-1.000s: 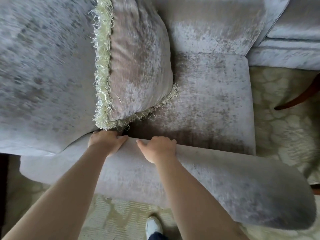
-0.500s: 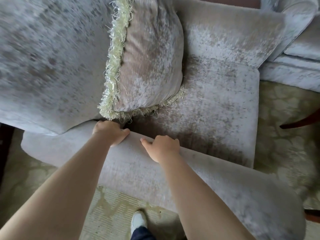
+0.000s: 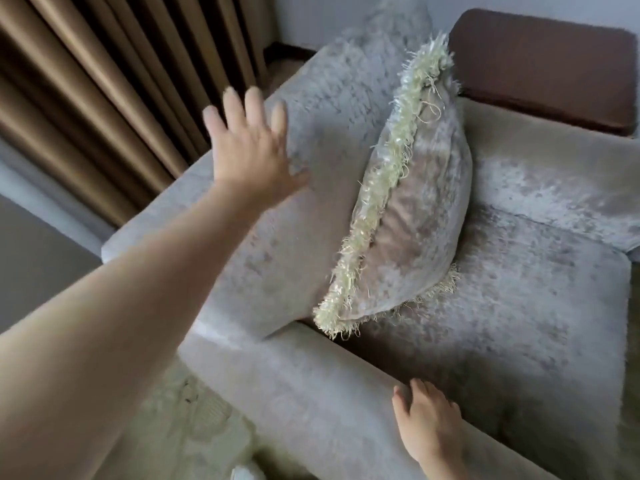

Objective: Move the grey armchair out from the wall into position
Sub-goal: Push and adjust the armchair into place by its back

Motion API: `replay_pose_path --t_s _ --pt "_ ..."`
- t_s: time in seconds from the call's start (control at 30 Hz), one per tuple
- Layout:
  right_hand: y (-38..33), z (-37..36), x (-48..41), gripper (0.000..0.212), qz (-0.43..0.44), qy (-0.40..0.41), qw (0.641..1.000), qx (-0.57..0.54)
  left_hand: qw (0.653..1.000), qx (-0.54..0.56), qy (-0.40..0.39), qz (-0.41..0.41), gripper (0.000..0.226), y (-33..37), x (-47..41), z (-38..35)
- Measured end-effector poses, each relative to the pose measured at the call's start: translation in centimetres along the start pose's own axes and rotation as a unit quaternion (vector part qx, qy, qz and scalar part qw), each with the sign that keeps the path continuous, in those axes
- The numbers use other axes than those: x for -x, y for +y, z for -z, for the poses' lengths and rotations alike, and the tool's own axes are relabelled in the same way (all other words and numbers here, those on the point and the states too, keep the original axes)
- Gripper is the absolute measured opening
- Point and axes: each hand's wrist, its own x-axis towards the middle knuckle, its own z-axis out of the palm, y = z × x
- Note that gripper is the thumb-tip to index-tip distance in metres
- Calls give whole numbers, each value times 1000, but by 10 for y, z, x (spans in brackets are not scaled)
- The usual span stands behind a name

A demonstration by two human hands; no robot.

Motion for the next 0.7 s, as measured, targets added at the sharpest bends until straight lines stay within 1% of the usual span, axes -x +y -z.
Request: replay_pose_path --t_s 0.03,0.07,0.1,0.13,0.17,0.2,0.23,0.27,0.3,0.33,0.37,0.4,0.43,0.47,0.5,0.53,0.57,0.6,0.63,0.7 --pt "0 0 0 33 -1 10 1000 11 989 12 -124 83 107 -18 -18 -2" --pt "-4 4 2 32 -3 19 1000 18 965 69 -216 134 117 -32 -29 -9" --pt "-12 12 1 29 12 37 999 27 945 136 -254 155 120 -40 -35 -22" --pt "-25 23 -2 24 42 67 997 12 944 170 -245 143 121 -42 -37 -34" --pt "-42 38 -5 14 62 81 994 -30 950 174 -228 122 120 -41 -36 -41" --pt "-65 58 -12 12 96 114 986 -76 957 173 -205 110 118 -41 -32 -45" --pt "-93 82 -26 17 131 150 972 -123 963 173 -181 104 115 -41 -30 -48" --pt "-124 113 -43 16 179 196 950 -164 965 177 -161 105 110 -42 -29 -50" --pt "-157 151 -62 10 220 252 921 -200 966 180 -148 108 105 -43 -29 -52" --pt "-192 190 -83 6 237 306 892 -233 967 181 -144 110 101 -43 -30 -54" --pt "-227 225 -102 13 240 350 869 -254 967 178 -149 106 98 -42 -28 -56" --pt "-260 256 -120 19 262 371 852 -261 967 174 -154 99 98 -42 -27 -58" --pt "-290 279 -136 22 294 354 847 -266 968 172 -156 96 99 -41 -26 -58" --pt "-317 295 -152 25 329 302 857 -256 967 174 -158 99 100 -42 -27 -59" --pt "-339 302 -167 27 347 227 886 -207 965 180 -160 105 100 -43 -28 -59" --pt "-355 300 -181 28 334 169 920 -117 962 186 -165 109 99 -44 -29 -60" --pt "-362 293 -190 28 310 155 938 -27 959 193 -175 112 98 -45 -29 -59" --pt "-363 287 -197 27 297 168 940 23 956 198 -184 112 97 -45 -28 -59" --pt "-360 282 -199 25 293 190 936 29 953 205 -194 111 97 -45 -27 -58" --pt "-354 278 -199 21 302 221 927 -17 944 232 -207 111 93 -47 -27 -55"
